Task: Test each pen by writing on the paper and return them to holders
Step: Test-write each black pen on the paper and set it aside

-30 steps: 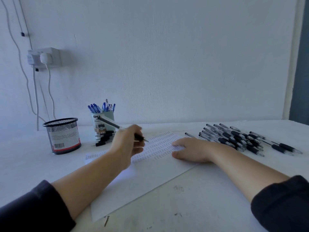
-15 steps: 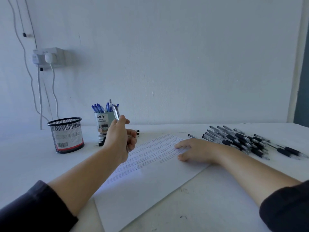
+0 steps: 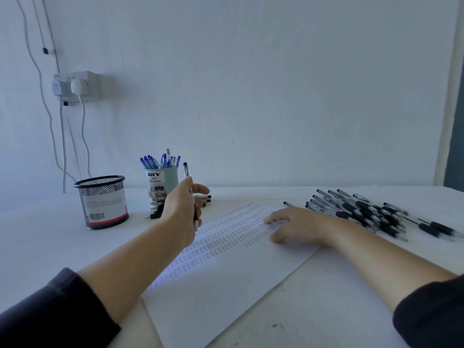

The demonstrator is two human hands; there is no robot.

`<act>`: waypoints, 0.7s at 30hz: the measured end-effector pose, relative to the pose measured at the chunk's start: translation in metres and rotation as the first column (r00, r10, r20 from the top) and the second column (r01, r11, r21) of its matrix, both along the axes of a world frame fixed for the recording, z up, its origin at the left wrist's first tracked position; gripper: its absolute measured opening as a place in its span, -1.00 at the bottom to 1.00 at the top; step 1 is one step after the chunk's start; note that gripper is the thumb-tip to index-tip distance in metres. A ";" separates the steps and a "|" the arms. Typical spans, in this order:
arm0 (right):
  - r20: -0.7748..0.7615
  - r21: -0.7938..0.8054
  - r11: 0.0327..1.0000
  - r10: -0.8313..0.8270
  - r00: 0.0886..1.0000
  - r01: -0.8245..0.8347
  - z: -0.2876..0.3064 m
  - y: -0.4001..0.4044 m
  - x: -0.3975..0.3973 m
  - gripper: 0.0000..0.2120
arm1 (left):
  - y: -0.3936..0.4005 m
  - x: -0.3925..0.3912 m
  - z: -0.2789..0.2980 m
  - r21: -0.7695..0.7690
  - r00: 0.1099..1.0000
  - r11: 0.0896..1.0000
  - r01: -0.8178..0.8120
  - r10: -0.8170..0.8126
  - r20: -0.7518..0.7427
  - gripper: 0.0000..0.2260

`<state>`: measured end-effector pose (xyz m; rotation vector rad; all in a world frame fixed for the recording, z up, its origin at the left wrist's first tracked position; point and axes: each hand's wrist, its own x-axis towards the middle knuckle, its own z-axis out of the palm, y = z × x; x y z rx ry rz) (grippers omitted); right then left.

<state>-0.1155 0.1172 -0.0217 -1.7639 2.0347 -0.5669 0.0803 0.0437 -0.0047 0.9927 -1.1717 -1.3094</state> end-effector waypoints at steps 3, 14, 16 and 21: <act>0.029 -0.017 1.000 -0.001 1.000 0.002 -0.001 0.000 0.000 -0.56 | 0.000 -0.002 -0.002 -0.007 0.998 0.999 0.041 -0.041 0.040 -0.70; 0.103 -0.387 0.920 0.116 0.988 -0.068 0.003 -0.004 0.020 -0.66 | 0.010 -0.016 -0.014 -0.111 0.941 0.934 0.338 -0.338 0.019 -0.51; 0.060 -0.437 0.896 0.116 0.991 -0.078 0.003 -0.005 0.024 -0.83 | 0.010 -0.019 -0.017 -0.121 0.933 0.926 0.358 -0.361 -0.001 -0.53; -0.042 -0.506 0.862 -0.071 0.997 0.040 0.009 -0.004 0.016 -0.82 | 0.007 -0.019 -0.016 -0.089 0.946 0.942 0.323 -0.317 0.075 -0.56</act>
